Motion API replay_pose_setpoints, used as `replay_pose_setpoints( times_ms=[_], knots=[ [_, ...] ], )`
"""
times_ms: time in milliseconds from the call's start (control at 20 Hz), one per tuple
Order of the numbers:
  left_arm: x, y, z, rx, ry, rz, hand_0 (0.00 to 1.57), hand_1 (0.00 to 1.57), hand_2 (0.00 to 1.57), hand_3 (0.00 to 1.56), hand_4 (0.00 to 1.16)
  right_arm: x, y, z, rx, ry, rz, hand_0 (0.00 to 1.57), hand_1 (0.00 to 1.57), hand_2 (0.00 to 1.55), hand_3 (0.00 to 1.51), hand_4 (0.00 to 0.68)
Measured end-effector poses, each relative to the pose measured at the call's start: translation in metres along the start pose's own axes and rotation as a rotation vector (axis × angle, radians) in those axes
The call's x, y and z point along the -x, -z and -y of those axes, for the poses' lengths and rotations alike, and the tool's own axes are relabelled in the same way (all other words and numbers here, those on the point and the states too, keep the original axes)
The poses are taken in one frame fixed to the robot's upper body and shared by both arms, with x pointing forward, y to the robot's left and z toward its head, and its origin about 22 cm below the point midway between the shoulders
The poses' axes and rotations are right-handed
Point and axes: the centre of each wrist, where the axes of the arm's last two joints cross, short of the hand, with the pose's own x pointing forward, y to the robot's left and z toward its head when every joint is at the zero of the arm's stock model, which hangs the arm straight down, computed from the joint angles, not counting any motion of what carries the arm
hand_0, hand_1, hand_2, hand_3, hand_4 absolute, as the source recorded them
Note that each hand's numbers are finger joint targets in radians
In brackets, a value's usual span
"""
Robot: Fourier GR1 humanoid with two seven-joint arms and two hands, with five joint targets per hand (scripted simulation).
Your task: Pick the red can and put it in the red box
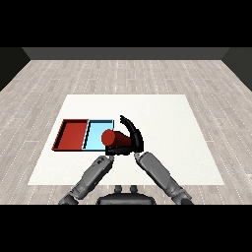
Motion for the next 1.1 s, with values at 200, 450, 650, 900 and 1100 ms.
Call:
replay_pose_setpoints(
  times_ms=[200, 450, 650, 900, 1100],
  knots=[
    [0.002, 0.004, 0.001, 0.002, -0.002, 0.023, 1.57, 1.57, 1.57, 1.48, 1.13, 0.000, 0.003, 0.014, 0.011, 0.003, -0.014, 0.00, 0.00, 0.00, 0.00, 0.000],
    [-0.007, 0.000, 0.003, -0.010, 0.015, 0.023, 1.57, 1.57, 1.57, 1.47, 1.13, -0.005, -0.001, 0.014, 0.019, 0.010, -0.015, 0.00, 0.00, 0.00, 0.00, 0.000],
    [-0.006, 0.011, -0.002, -0.021, 0.023, 0.026, 1.57, 1.57, 1.56, 1.46, 1.13, -0.011, -0.005, 0.027, 0.036, 0.042, -0.013, 0.00, 0.00, 0.00, 0.00, 0.000],
    [-0.009, 0.018, -0.009, -0.036, 0.035, 0.045, 1.57, 1.57, 1.57, 1.47, 1.13, -0.029, -0.019, 0.060, 0.055, 0.050, 0.016, 0.00, 0.00, 0.00, 0.00, 0.000],
    [-0.017, 0.033, -0.030, -0.069, 0.054, 0.058, 1.57, 1.57, 1.57, 1.48, 1.14, -0.042, -0.037, 0.086, 0.087, 0.071, 0.035, 0.00, 0.00, 0.00, 0.00, 0.000]
  ],
)
